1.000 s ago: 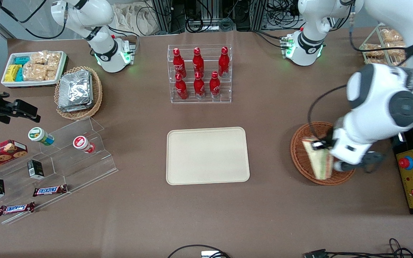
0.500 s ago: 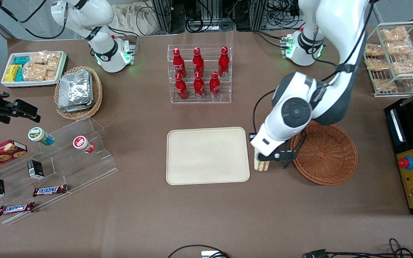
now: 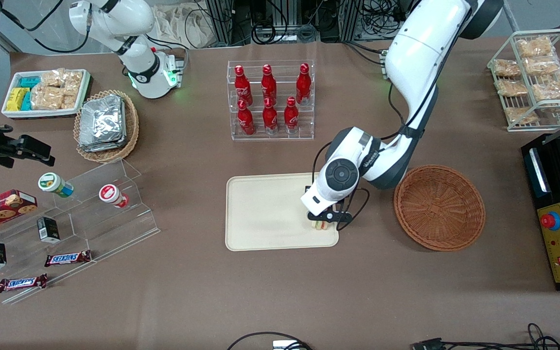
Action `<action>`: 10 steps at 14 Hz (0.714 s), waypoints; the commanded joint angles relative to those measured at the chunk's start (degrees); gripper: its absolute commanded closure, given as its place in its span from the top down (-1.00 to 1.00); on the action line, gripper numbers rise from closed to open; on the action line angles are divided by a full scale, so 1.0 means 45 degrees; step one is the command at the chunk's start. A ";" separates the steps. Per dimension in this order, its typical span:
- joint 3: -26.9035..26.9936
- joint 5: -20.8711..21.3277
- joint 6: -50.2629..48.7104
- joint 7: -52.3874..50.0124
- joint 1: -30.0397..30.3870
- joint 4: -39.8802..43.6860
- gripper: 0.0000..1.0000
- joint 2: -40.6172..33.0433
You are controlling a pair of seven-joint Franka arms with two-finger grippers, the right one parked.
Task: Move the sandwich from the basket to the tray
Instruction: 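Carry the sandwich with the left gripper over the beige tray, then lower the sandwich onto the tray and open the left gripper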
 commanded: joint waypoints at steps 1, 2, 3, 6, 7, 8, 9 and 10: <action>0.0066 -0.0073 0.0056 -0.0053 -0.0030 0.0425 -1.00 0.0223; 0.0066 -0.0190 0.0270 -0.0072 -0.0030 0.0444 -1.00 0.0262; 0.0066 -0.0597 0.0446 -0.0072 -0.0030 0.0445 -1.00 0.0282; 0.0085 -0.1226 0.0799 -0.0072 -0.0010 0.0445 -0.87 0.0418; 0.0085 -0.1265 0.0877 -0.0053 -0.0010 0.0445 -0.85 0.0477; 0.0085 -0.1284 0.0878 -0.0072 -0.0010 0.0445 -0.68 0.0497; 0.0066 -0.1265 0.0858 -0.0072 -0.0010 0.0445 -0.47 0.0497; 0.0085 -0.1246 0.0839 -0.0053 -0.0010 0.0445 -0.05 0.0497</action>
